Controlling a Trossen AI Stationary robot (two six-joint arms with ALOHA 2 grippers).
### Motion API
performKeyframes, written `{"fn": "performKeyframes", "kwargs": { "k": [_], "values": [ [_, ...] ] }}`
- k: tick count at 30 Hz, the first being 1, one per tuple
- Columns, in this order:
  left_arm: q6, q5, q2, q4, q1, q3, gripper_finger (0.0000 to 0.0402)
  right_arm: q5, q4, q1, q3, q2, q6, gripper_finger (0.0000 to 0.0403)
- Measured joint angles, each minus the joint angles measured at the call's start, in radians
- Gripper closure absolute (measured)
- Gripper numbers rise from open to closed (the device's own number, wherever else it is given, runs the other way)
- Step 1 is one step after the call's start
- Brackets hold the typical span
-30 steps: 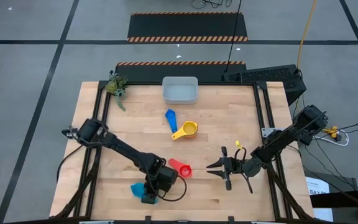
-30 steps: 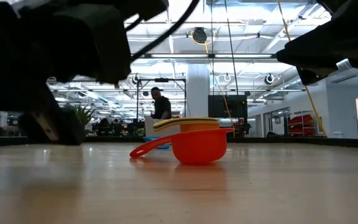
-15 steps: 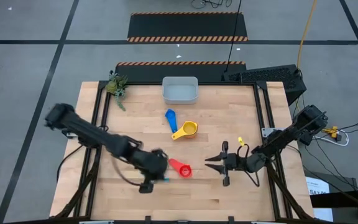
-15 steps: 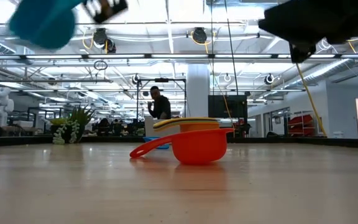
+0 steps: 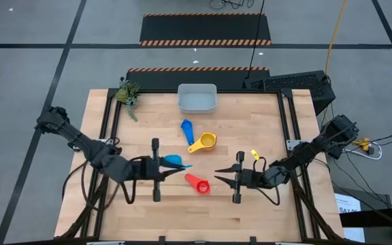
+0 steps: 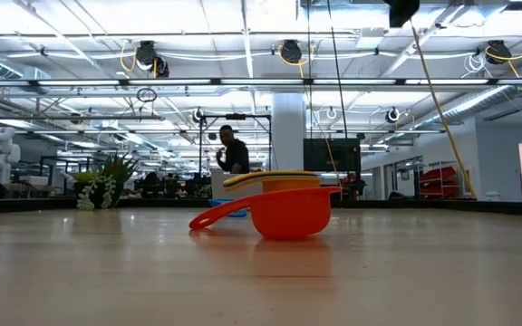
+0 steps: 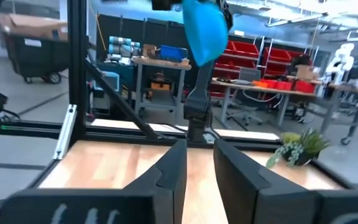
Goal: Nest measuring cups in basket
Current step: Stack the light blue measuring cup into the yellow measuring cup
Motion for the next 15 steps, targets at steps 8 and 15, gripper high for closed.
{"fn": "performKeyframes", "kwargs": {
  "k": [8, 15],
  "values": [
    [0.171, 0.095, 0.030, 0.749, 0.064, -0.296, 0.0395, -0.011, -0.010, -0.033, 0.016, 0.000, -0.049, 0.0327],
    [0.160, 0.241, 0.075, 1.245, 0.155, -0.516, 0.0392, -0.082, -0.009, -0.084, 0.016, 0.000, -0.032, 0.0325]
  ]
}}
